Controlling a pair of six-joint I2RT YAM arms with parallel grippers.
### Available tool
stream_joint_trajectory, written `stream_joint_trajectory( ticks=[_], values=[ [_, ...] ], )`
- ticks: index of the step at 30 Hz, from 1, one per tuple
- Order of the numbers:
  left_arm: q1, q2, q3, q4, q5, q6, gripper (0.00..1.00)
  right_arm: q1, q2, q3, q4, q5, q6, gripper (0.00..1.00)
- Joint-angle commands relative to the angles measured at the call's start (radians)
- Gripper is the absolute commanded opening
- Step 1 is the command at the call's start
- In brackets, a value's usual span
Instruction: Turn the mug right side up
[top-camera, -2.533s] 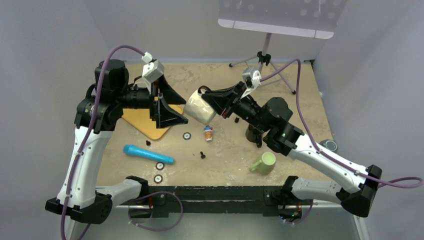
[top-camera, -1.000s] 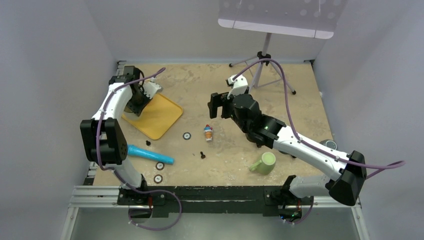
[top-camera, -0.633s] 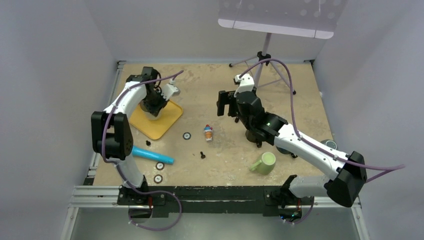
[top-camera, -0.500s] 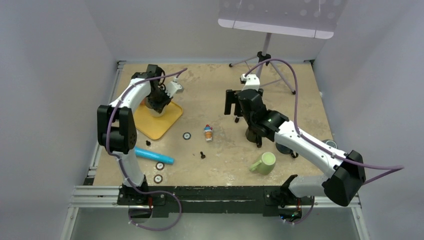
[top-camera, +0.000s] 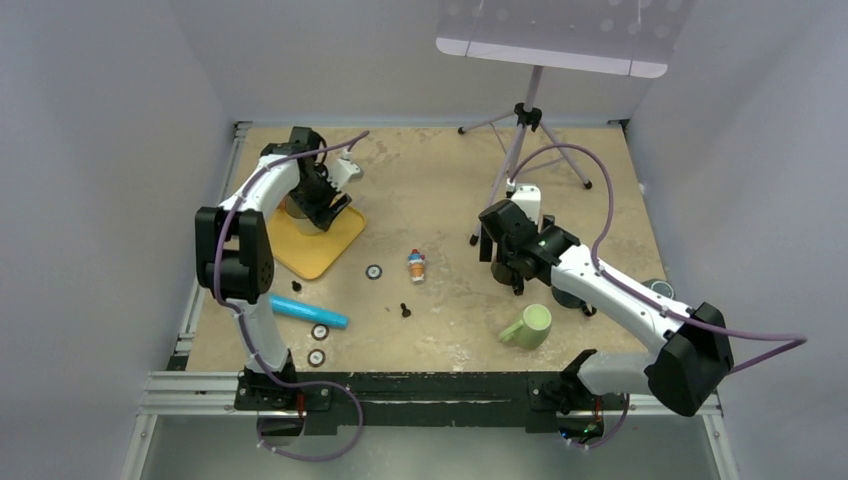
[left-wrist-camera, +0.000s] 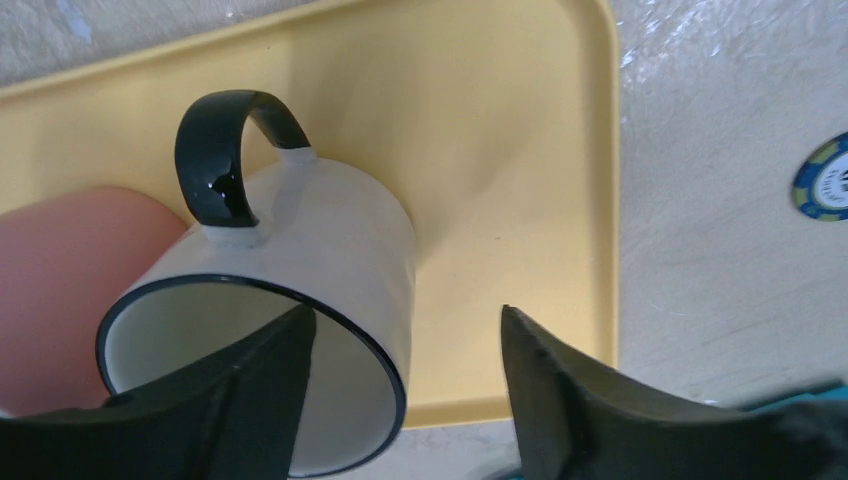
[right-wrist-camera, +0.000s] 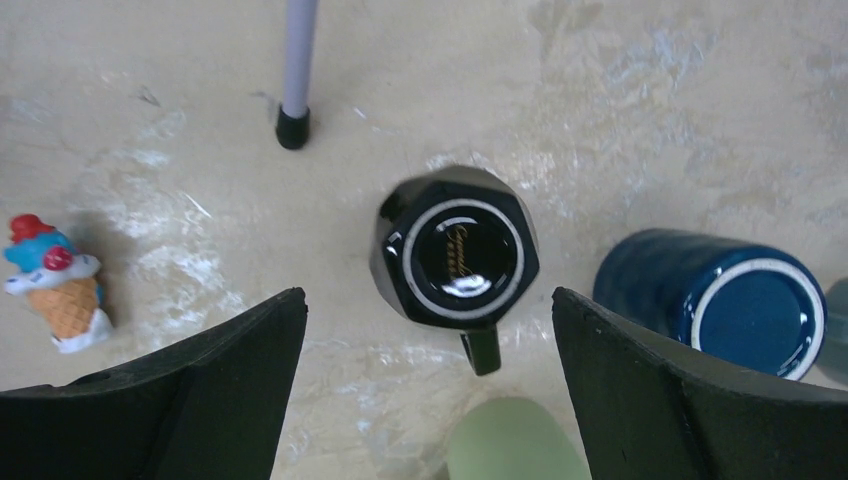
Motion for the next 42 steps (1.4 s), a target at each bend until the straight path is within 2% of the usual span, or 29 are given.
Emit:
stream_joint_trajectory(
  ticks=[1, 5, 10, 15, 20, 22, 24, 26, 30, 32, 36, 38, 42],
  values=[
    [0.008, -0.165, 0.039, -0.018, 0.097, -0.04, 0.79, -0.004, -0.07, -0.056, -0.096, -0.03, 0.111, 0.95],
    [0.006, -0.262, 0.031, -0.05, 0.163, -0.071, 0.82, -0.037, -0.072, -0.153, 0.014, -0.142, 0.109, 0.94],
    [0.002, -0.362, -0.008, -0.078, 0.212, -0.063, 0.82, -0.067, -0.028, -0.225, 0.12, -0.138, 0.114, 0.88],
    [0.002, -0.425, -0.041, -0.081, 0.212, -0.047, 0.82, -0.073, 0.054, -0.207, 0.17, -0.041, 0.113, 0.64],
    [0.002, -0.445, -0.037, -0.117, 0.216, -0.057, 0.82, -0.081, 0.144, -0.184, 0.175, -0.062, 0.115, 0.41],
    [0.002, -0.457, -0.038, -0.122, 0.214, -0.059, 0.82, -0.081, 0.145, -0.19, 0.194, -0.065, 0.117, 0.28],
    [0.001, -0.471, -0.04, -0.124, 0.212, -0.063, 0.82, -0.081, 0.145, -0.197, 0.203, -0.063, 0.122, 0.08],
    [-0.003, -0.488, -0.038, -0.134, 0.215, -0.065, 0.82, -0.082, 0.143, -0.195, 0.202, -0.056, 0.127, 0.0],
    [-0.012, -0.535, -0.04, -0.157, 0.239, -0.067, 0.82, -0.077, 0.104, -0.194, 0.212, -0.051, 0.085, 0.0],
    [-0.017, -0.56, -0.036, -0.177, 0.268, -0.081, 0.82, -0.051, 0.036, -0.194, 0.224, -0.08, 0.048, 0.0],
    [-0.022, -0.614, 0.011, -0.26, 0.399, -0.132, 0.84, 0.078, -0.166, -0.169, 0.303, -0.197, -0.041, 0.0],
    [-0.022, -0.646, 0.058, -0.297, 0.51, -0.167, 0.86, 0.132, -0.268, -0.156, 0.387, -0.282, -0.067, 0.0],
    [-0.022, -0.717, 0.14, -0.323, 0.741, -0.29, 0.96, 0.145, -0.414, -0.197, 0.747, -0.499, -0.064, 0.0]
  ],
)
